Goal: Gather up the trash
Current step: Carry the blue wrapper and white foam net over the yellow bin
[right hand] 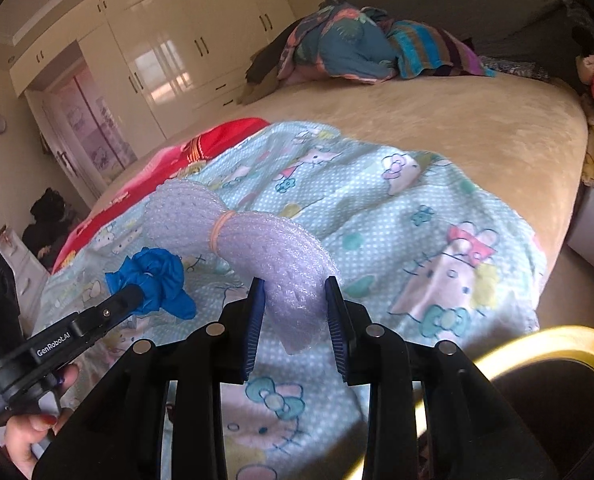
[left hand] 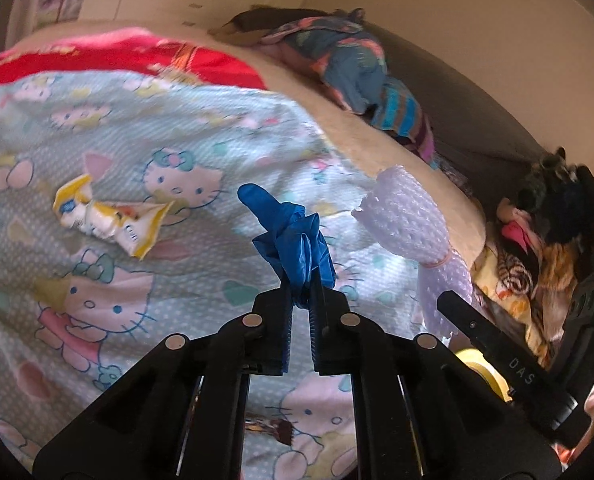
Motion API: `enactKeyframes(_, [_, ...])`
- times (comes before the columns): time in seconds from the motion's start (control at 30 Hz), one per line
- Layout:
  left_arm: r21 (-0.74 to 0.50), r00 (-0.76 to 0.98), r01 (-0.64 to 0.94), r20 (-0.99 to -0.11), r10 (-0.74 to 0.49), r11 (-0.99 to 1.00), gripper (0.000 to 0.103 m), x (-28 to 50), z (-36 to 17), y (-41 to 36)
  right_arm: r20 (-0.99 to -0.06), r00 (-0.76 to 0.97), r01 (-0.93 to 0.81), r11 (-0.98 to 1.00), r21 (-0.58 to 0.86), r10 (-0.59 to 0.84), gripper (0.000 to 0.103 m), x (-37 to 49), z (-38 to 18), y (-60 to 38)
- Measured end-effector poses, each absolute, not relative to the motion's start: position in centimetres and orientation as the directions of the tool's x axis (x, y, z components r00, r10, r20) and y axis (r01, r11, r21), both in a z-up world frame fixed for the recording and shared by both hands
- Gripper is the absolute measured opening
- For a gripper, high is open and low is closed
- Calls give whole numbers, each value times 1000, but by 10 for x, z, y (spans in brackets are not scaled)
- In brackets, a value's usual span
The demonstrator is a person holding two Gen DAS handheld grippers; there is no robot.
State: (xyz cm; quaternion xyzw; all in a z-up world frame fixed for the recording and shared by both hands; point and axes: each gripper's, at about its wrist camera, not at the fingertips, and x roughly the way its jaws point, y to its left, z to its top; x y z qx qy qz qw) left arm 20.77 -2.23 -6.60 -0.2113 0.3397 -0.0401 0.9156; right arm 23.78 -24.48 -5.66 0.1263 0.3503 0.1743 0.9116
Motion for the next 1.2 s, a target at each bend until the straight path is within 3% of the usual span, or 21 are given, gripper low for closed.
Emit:
enactKeyframes(0.53, [-288,821,119,-509,-257,950,4,175,-38,-70,-562,757,-138,922,361,333,29,191,-40,-305])
enactKeyframes(1.2, [-213,791,302,-487,-369,929,4,138,-42,-130,-550,796,-75,943,326,253,29,155,-30,-348])
